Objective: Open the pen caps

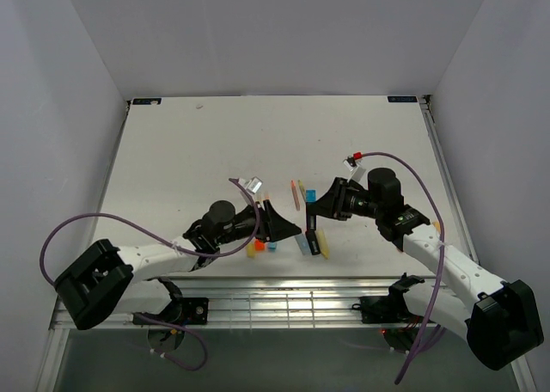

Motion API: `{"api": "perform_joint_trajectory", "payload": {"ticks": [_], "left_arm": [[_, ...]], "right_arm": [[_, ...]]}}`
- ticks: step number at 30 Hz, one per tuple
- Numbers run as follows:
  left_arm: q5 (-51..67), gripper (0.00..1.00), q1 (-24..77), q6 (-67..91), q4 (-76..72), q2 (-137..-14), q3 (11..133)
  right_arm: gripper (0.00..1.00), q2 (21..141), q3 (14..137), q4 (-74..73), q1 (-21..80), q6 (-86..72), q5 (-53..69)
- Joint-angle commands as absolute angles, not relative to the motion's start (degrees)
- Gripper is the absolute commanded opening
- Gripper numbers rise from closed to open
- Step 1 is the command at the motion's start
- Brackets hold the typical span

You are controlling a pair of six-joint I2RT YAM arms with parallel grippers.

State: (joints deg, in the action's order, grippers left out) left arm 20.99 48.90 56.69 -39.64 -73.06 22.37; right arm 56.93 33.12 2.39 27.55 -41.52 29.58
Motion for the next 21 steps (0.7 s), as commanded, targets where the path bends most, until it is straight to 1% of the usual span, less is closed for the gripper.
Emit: {"api": "perform_joint_trajectory", "payload": {"ticks": [1, 5, 9, 13, 21], "left_arm": [[19.6, 0.74, 45.8, 53.44, -33.85, -67.16, 22.23], [21.88, 0.73, 42.63, 51.95, -30.77, -66.0, 25.82], [23.29, 0.72, 41.92, 51.33, -30.23, -69.6, 30.4], [23.03, 0.72, 41.92, 52.56, -30.32, -74.87, 33.48], [23.47, 0.7, 42.1, 54.32, -31.99, -79.28, 36.21]], "right_arm": [[0.08, 55.9, 34.9, 1.58, 27.77, -38.42, 32.25], [0.08, 55.9, 33.05, 3.51, 27.86, -36.92, 36.38], [0.08, 57.3, 31.91, 5.62, 28.74, -35.25, 41.3], [0.08, 56.52, 31.12, 6.06, 29.97, -34.72, 40.96], [0.08, 57.83, 31.29, 6.85, 31.2, -34.98, 39.11]]}}
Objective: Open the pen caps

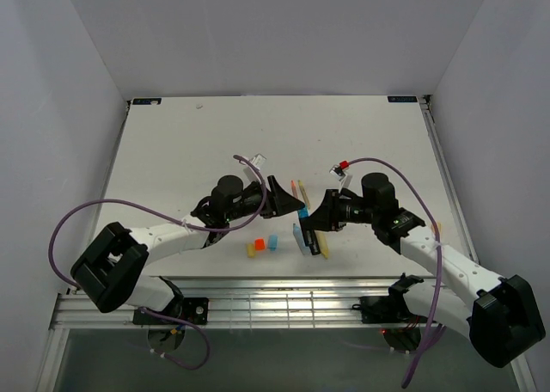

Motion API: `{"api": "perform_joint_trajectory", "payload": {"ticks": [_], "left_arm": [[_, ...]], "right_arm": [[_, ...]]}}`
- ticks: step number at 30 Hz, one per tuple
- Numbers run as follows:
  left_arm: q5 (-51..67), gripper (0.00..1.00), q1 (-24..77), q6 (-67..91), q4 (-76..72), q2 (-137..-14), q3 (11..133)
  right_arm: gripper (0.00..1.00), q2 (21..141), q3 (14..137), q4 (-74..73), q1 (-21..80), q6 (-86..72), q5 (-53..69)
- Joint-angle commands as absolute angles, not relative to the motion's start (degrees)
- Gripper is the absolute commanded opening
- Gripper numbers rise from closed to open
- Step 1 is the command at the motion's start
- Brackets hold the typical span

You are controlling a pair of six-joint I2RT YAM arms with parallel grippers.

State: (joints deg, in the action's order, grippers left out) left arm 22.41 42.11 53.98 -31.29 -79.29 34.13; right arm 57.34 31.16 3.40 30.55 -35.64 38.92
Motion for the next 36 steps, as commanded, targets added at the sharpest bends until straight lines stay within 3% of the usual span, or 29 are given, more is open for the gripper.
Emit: {"api": "perform_joint_trajectory", "payload": {"ticks": [1, 7, 15, 21, 24, 27, 28, 29, 30, 32, 36], "left_arm": [[23.47, 0.69, 42.1, 54.58, -32.17, -79.28, 36.12], [23.47, 0.65, 42.97, 54.76, -32.61, -79.45, 35.86], [22.59, 0.44, 44.03, 55.72, -33.13, -79.72, 35.07], [21.97, 0.35, 44.3, 56.16, -33.57, -79.45, 34.63], [21.36, 0.27, 44.3, 56.16, -33.49, -79.1, 34.54], [21.18, 0.1, 44.21, 56.25, -33.49, -78.93, 34.63], [21.09, 0.02, 44.3, 56.25, -33.57, -78.75, 34.63], [21.01, 0.0, 44.3, 56.25, -33.49, -78.66, 34.63], [20.83, 0.0, 44.21, 56.25, -33.49, -78.49, 34.54], [20.48, 0.0, 44.21, 56.42, -33.57, -78.31, 34.28], [19.6, 0.0, 44.21, 57.22, -33.57, -77.78, 34.1]], "right_arm": [[0.08, 58.01, 31.38, 7.03, 31.38, -35.15, 38.94], [0.08, 59.68, 31.73, 8.79, 32.43, -36.38, 37.35], [0.08, 60.21, 31.99, 10.63, 33.05, -38.32, 35.25], [0.08, 60.38, 32.08, 10.81, 33.31, -38.76, 34.98], [0.08, 60.64, 31.82, 10.72, 33.57, -38.5, 35.33], [0.08, 60.73, 31.47, 9.5, 33.66, -37.27, 36.03], [0.12, 60.65, 31.2, 9.32, 33.75, -37.09, 35.95], [0.18, 60.47, 30.85, 9.32, 33.75, -37.09, 35.95], [0.31, 60.38, 30.33, 9.4, 33.75, -37.18, 36.12], [0.44, 60.38, 29.62, 9.93, 33.75, -37.35, 36.56], [0.46, 60.12, 28.39, 11.07, 33.75, -37.88, 36.91]]}}
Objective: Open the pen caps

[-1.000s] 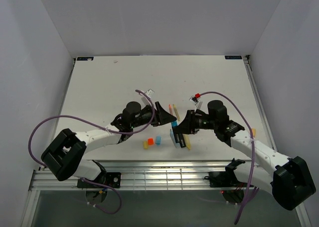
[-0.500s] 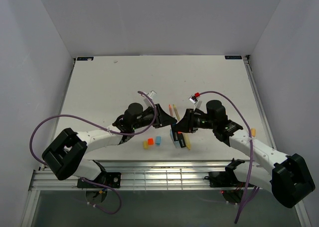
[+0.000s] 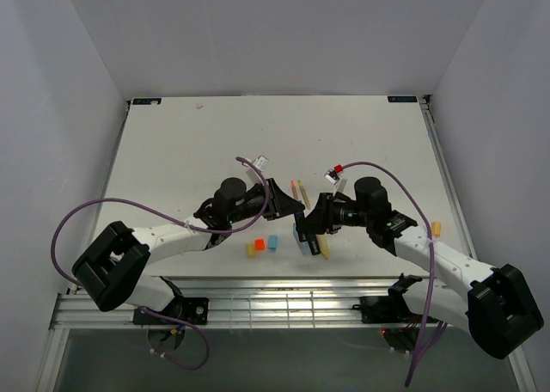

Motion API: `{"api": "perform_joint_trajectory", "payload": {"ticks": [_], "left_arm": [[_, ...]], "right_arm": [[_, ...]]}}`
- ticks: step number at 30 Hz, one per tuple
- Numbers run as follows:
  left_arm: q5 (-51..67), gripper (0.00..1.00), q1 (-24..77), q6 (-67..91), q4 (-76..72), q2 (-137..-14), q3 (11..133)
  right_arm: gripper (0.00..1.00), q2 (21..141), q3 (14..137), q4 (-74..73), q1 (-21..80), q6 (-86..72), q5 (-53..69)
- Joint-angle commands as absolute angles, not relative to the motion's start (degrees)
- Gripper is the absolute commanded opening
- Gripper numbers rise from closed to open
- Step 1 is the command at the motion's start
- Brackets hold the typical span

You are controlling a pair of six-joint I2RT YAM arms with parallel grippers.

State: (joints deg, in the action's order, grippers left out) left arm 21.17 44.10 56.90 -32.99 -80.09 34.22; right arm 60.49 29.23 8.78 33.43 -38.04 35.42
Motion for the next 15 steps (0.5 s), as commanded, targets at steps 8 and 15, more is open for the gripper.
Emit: {"api": "perform_joint_trajectory", "payload": {"ticks": [8, 15], "left_arm": [[18.9, 0.0, 44.21, 58.45, -34.63, -77.52, 34.01], [19.69, 0.0, 44.21, 59.59, -36.65, -78.75, 33.22]], "right_arm": [[0.49, 60.82, 27.16, 13.97, 34.01, -39.02, 37.88], [0.42, 61.79, 27.77, 16.08, 34.01, -40.43, 37.62]]}}
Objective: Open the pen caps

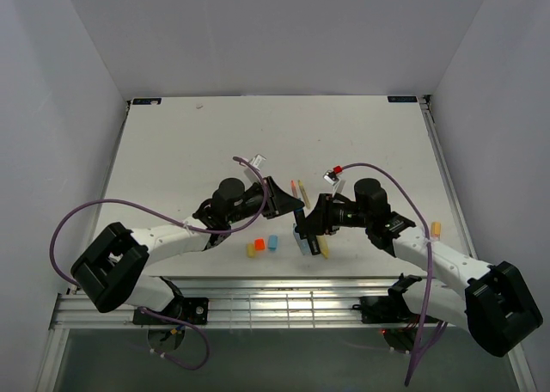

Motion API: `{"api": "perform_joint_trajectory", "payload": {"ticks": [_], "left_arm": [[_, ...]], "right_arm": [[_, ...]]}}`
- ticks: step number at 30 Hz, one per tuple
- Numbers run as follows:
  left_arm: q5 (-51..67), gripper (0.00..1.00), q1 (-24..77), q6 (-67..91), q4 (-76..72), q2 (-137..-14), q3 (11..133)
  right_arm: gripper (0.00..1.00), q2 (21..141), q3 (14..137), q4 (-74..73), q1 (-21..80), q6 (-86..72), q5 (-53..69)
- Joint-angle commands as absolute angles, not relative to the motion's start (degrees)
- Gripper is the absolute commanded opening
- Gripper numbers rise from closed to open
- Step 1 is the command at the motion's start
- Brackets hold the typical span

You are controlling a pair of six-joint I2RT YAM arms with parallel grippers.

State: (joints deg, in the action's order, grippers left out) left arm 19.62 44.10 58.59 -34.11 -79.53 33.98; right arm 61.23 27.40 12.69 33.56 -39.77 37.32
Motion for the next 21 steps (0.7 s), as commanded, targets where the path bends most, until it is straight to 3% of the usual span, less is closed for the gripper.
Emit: {"api": "perform_joint_trajectory", "payload": {"ticks": [1, 4, 5, 21], "left_arm": [[19.69, 0.0, 44.21, 59.59, -36.82, -78.75, 33.22], [19.43, 0.0, 44.21, 59.77, -37.18, -78.93, 33.13], [19.34, 0.0, 44.21, 59.85, -37.18, -79.01, 33.13], [15.45, 0.0, 34.73, 59.76, -36.56, -78.22, 36.2]], "right_arm": [[0.38, 61.87, 27.86, 16.17, 34.01, -40.6, 37.53], [0.09, 62.66, 27.86, 16.52, 34.01, -41.04, 37.53], [0.08, 62.67, 27.69, 16.44, 34.27, -41.04, 37.44], [0.08, 52.91, 15.92, 10.81, 38.67, -42.27, 33.66]]}}
